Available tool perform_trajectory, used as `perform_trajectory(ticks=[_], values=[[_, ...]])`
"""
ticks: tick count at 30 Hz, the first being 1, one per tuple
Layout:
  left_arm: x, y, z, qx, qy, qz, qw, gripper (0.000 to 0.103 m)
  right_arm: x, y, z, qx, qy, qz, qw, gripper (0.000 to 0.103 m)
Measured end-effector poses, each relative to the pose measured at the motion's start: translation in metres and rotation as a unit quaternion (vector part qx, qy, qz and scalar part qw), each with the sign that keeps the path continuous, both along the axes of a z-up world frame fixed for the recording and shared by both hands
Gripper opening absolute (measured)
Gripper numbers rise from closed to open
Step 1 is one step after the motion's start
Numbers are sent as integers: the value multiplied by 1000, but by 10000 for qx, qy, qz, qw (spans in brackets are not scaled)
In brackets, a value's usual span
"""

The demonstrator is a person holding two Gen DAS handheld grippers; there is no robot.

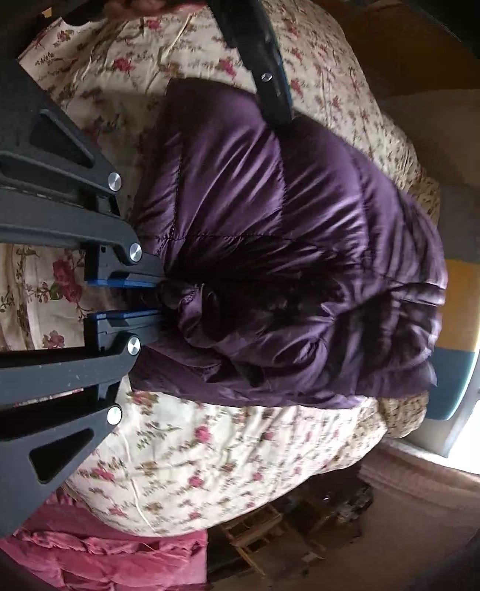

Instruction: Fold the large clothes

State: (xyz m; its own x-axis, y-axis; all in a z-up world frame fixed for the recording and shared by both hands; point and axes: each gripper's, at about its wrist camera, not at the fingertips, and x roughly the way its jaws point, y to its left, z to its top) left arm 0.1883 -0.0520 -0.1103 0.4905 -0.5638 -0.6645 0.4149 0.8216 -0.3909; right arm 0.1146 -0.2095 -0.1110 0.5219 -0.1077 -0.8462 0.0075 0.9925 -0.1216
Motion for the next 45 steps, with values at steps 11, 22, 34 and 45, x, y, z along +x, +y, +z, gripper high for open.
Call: perform_trajectory(ticks=[11, 22, 34, 45], values=[[16, -22, -24, 239, 144, -200, 9994, 41, 5, 4, -22, -292, -77, -152, 9994, 8], [11, 1, -2, -1, -9, 32, 10000, 41, -18, 24, 20, -620, -440, -176, 9970, 33], [17, 32, 19, -17, -266, 452, 9986, 41, -25, 41, 67, -1018, -985, -218, 9897, 46], [54, 32, 42, 15, -480, 735, 9961, 41, 50, 39, 99, -1028, -1458, -617, 9820, 44]])
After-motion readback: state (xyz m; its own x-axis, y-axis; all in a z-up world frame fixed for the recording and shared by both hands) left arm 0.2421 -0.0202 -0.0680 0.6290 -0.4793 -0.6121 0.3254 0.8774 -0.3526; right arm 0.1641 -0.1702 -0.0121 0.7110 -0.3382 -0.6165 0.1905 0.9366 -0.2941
